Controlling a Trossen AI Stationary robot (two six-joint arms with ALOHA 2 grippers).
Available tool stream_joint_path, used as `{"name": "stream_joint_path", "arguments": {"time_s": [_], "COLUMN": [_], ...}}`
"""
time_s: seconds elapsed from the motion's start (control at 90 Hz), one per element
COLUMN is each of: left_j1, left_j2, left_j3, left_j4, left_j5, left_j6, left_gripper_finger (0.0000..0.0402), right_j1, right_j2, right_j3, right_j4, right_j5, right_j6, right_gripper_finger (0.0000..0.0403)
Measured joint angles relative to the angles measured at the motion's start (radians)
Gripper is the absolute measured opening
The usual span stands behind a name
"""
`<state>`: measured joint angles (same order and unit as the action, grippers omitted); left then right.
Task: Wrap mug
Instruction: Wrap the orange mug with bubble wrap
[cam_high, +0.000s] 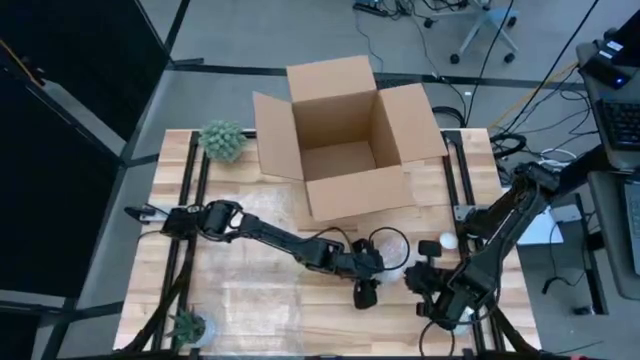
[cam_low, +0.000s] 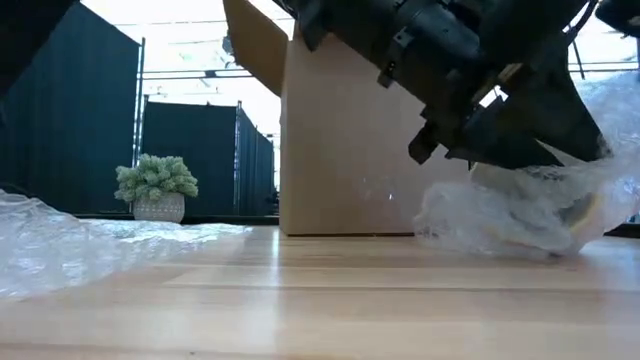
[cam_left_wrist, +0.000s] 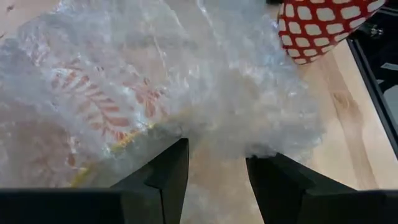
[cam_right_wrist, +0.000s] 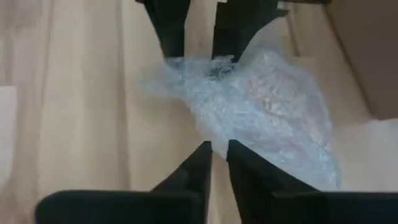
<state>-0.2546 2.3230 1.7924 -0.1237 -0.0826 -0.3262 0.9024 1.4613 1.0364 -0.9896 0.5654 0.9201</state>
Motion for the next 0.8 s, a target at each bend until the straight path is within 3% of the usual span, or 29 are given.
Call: {"name": "stream_joint_path", "arguments": {"time_s": [0.211, 0.367, 0.611, 0.8], "left_j1": [0.0, 0.0, -0.001, -0.001], "left_j2": [-0.001, -0.002, -0.002, -0.002], "left_j3": [0.001, 0.001, 0.001, 0.001], "left_j4": [0.001, 0.002, 0.002, 0.003], "left_j5": [0.001, 0.0, 0.001, 0.001], "left_j6": [0.001, 0.001, 0.001, 0.001], "left_gripper_finger": [0.0146, 0.0146, 0.0146, 0.0146], "right_j1": [0.0, 0.0, -0.02, -0.039], "right_j2": [0.061, 0.104, 0.215, 0.31], "right_j3": [-0.02, -0.02, -0.02, -0.02], "right_j4": [0.008, 0.035, 0.018, -0.006], "right_j5": [0.017, 0.072, 0.092, 0.095], "right_j6": [-0.068, -0.138, -0.155, -0.152], "right_gripper_finger": [0.0144, 0.0178, 0.0181, 0.0151]}}
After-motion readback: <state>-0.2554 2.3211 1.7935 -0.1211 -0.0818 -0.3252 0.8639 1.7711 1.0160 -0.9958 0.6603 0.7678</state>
